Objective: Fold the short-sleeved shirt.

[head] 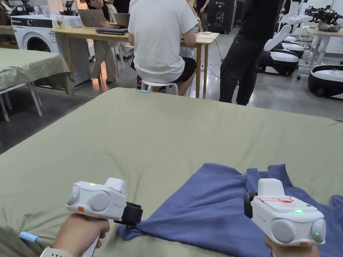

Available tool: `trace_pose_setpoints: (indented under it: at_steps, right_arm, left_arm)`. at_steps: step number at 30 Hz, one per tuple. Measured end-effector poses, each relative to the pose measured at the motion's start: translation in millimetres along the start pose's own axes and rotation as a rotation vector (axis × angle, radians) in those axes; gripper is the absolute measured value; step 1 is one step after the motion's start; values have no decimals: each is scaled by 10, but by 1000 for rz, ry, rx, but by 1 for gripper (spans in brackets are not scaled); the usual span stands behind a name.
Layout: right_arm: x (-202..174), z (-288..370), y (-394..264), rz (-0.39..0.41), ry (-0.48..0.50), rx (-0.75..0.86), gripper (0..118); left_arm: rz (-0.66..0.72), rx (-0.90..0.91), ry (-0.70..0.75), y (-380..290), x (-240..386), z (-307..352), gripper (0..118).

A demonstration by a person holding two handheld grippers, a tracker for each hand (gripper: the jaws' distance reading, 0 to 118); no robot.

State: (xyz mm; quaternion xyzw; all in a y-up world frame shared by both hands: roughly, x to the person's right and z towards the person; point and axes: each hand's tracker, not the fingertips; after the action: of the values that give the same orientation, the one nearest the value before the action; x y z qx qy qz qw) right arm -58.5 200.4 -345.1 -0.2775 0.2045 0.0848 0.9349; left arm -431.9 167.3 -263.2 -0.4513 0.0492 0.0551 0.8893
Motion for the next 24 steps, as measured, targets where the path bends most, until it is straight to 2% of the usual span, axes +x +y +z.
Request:
trace_pose_setpoints:
  at_steps: [5, 7, 8, 9, 10, 11, 13, 18, 21, 24]
  right_arm:
    - [156, -14, -63, -25, -28, -22, 0]
    - [207, -30, -99, -27, -38, -28, 0]
    - [236, -31, -102, -25, -42, -30, 0]
    - [273, -30, -103, -26, -46, -31, 0]
    - [279, 31, -77, -27, -50, -30, 0]
    - [322, 28, -68, -29, -56, -30, 0]
    - [416, 18, -48, -38, -61, -34, 0]
    - [818, 77, 106, -54, -91, -40, 0]
    - [1236, -58, 209, -38, -157, -82, 0]
    - [1785, -464, 246, -49, -194, -165, 0]
  left_arm:
    - [-10, -138, -96, -79, 135, -363, 75]
    - [-66, -175, -36, -144, 205, -478, 65]
    - [-57, -142, -41, -129, 220, -384, 52]
    - [-30, -143, -47, -80, 214, -309, 23]
    - [-32, -122, -60, -43, 226, -235, 1]
    - [-43, -92, -32, -24, 262, -155, 1]
    - [-106, -133, -69, -23, 310, -73, 1]
    - [-105, 14, -29, -9, 489, 300, 1]
    - [-118, 53, 4, -15, 613, 379, 1]
    - [-111, 81, 10, -1, 735, 368, 1]
